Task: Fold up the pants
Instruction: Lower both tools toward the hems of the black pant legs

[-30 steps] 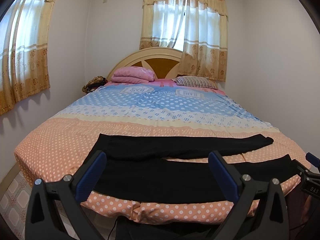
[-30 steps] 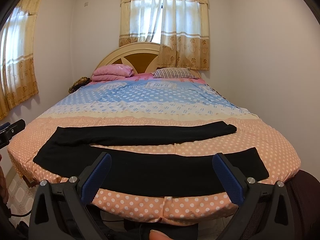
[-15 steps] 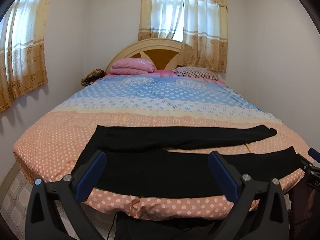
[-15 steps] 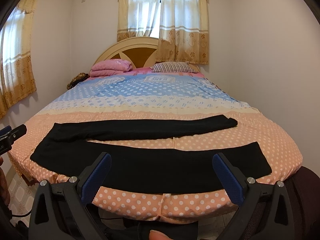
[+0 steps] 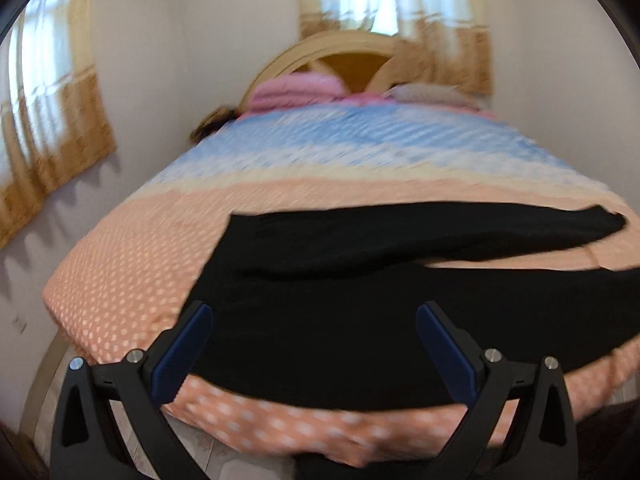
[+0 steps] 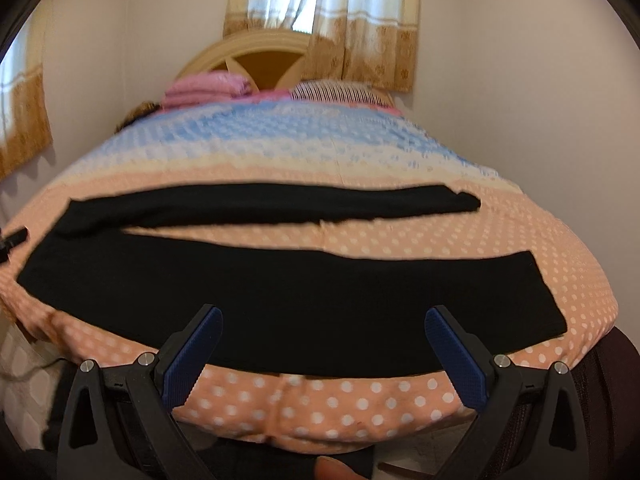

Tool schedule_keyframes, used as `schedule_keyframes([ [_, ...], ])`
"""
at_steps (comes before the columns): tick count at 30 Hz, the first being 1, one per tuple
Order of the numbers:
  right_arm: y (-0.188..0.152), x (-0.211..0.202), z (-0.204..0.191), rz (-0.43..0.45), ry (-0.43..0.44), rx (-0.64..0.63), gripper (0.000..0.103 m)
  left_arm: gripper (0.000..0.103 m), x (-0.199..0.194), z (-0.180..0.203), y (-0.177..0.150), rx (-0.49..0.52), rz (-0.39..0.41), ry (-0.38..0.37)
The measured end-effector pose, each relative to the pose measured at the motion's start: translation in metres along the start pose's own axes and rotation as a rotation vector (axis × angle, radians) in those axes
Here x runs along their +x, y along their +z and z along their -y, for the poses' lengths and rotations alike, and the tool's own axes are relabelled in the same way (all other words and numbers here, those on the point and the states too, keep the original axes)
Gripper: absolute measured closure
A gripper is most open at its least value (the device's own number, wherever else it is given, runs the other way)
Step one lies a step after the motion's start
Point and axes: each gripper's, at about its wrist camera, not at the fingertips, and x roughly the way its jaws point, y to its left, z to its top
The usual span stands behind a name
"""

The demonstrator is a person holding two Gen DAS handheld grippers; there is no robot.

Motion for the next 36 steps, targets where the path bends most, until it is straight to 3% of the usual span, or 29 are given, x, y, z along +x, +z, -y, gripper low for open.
schedule_keyframes([
  [4,0.004,0.022,0.018,-0.037,0.03,0.049,0.001,0.0,0.049,-0.046,0.018,-0.054,-0.058,0.087],
  [9,0.018,0.035,0.027,-0.032,0.042,0.049,0.001,0.0,0.101,-0.082,0.048,-0.101,-0.091,0.102],
  [11,0.025,0.038,0.026,-0.02,0.041,0.016,0.001,0.001,0.12,-0.085,0.058,-0.1,-0.106,0.082],
  [14,0.037,0.047,0.031,-0.015,0.038,-0.013,0.001,0.01,0.147,-0.084,0.071,-0.093,-0.138,0.056],
  [17,0.05,0.057,0.042,-0.02,0.035,-0.013,0.002,0.015,0.175,-0.083,0.077,-0.081,-0.177,0.07],
  [20,0.064,0.067,0.058,-0.025,0.038,0.008,0.007,0.021,0.198,-0.083,0.082,-0.074,-0.223,0.037],
  [23,0.075,0.081,0.07,-0.048,0.034,0.022,0.014,0.036,0.217,-0.091,0.085,-0.108,-0.267,-0.001],
  [27,0.086,0.102,0.086,-0.078,0.017,0.032,0.023,0.043,0.235,-0.095,0.088,-0.12,-0.301,-0.036],
  [29,0.093,0.112,0.095,-0.084,0.008,0.04,0.03,0.052,0.243,-0.096,0.088,-0.127,-0.32,-0.057],
  [31,0.1,0.122,0.105,-0.094,0.0,0.056,0.037,0.053,0.246,-0.096,0.087,-0.13,-0.326,-0.081],
  [36,0.114,0.141,0.133,-0.108,-0.012,0.131,0.037,0.053,0.252,-0.094,0.089,-0.119,-0.325,-0.103],
])
